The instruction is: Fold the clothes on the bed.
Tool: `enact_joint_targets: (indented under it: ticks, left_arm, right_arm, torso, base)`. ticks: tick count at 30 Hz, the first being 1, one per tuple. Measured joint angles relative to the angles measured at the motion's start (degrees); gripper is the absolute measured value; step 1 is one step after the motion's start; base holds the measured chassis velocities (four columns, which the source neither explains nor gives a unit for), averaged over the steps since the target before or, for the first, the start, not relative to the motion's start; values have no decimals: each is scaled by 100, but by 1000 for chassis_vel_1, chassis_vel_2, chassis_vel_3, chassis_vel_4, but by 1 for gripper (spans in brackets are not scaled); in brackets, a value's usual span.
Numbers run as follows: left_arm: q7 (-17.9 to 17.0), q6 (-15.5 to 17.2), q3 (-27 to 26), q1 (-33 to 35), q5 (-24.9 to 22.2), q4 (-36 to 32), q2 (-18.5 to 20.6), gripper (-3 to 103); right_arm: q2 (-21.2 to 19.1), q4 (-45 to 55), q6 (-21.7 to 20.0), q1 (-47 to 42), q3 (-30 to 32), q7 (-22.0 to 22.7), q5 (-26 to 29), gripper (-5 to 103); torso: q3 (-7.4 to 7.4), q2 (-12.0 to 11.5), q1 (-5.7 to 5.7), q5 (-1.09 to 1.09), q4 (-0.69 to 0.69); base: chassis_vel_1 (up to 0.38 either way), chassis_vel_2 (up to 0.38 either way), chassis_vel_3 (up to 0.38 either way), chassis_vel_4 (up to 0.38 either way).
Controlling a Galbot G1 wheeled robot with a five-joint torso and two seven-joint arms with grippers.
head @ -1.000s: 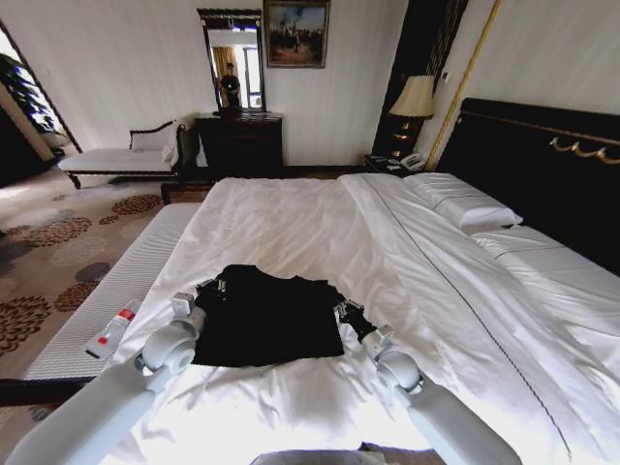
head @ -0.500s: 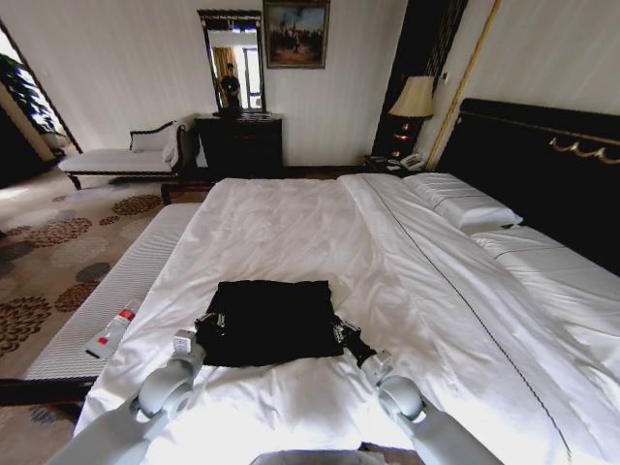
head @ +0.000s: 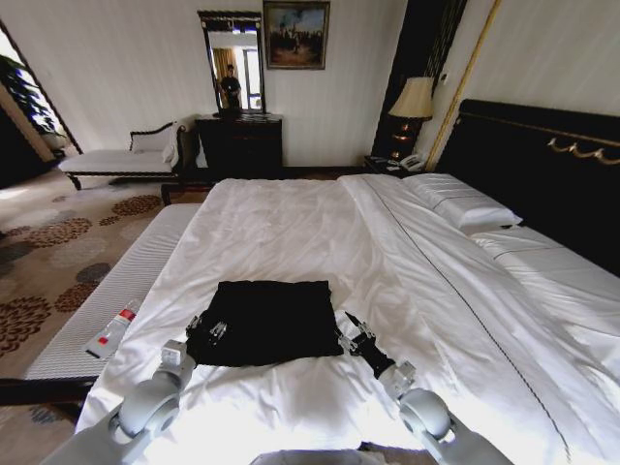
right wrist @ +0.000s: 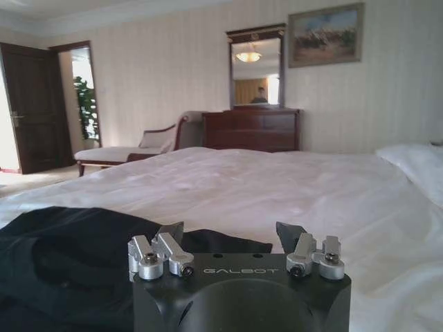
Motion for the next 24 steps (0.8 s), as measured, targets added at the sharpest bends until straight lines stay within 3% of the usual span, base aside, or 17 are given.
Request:
enact_joint_targets:
  ticks: [2, 3, 4, 6, 7, 10, 11, 17, 22, 24]
  left_arm:
    - [-49, 56, 101, -402, -240, 218, 11, 76]
    - [-49, 56, 101, -402, -240, 218, 11, 76]
    - [-83, 98, 212, -772, -417, 425, 12, 82]
    - [-102, 154, 324, -1168, -643, 693, -16, 93]
    - [-120, 218, 464, -1607, -904, 1027, -99, 97]
    - [-134, 290, 595, -1921, -1109, 1336, -208, 99]
    - [-142, 372, 743, -2223, -1328, 1687, -335, 100]
    - [-153, 546, 1083, -2705, -1624, 2304, -547, 103]
    - [104, 588, 1736, -3536, -1699, 3293, -964, 95]
    - [128, 588, 1831, -3659, -1715, 3393, -1031, 90]
  right_arm:
    - [-47, 127, -743, 321, 28, 347, 961, 84]
    - [-47, 127, -743, 321, 28, 347, 961, 84]
    - [-76, 152, -1134, 617, 42, 614, 1675, 89]
    - [-114, 140, -1475, 936, 51, 804, 2326, 94]
    - [-169, 2, -1775, 1361, 29, 962, 2962, 98]
    - [-195, -189, -1946, 1692, -47, 1006, 3344, 100]
    - [-196, -437, -2123, 2051, -181, 1044, 3728, 100]
    - [-102, -987, -2362, 2614, -420, 1123, 4204, 100]
    - [172, -2244, -2425, 3387, -753, 1023, 4193, 100]
    - [195, -2357, -2420, 3464, -769, 1011, 4176, 100]
  torso:
    - [1, -1, 1, 0, 1]
    - [1, -1, 1, 0, 1]
    - [1, -1, 2, 0, -1]
    - [1, -1, 2, 0, -1]
    - [2, -1, 2, 0, 0]
    - [1, -1, 2, 0, 1]
    - [2, -1, 2, -1, 0]
    - [2, -2, 3, -1, 0]
    - [1, -2, 2, 2, 1]
    - [1, -2, 3, 0, 1]
  base:
    - [0, 0, 0, 0]
    - [0, 0, 0, 0]
    - [0, 0, 0, 0]
    - [0, 0, 0, 0]
    - [0, 0, 0, 0]
    - [0, 0, 0, 0]
    - [0, 0, 0, 0]
    - [0, 0, 0, 0]
    - [0, 0, 0, 0]
    - [0, 0, 0, 0]
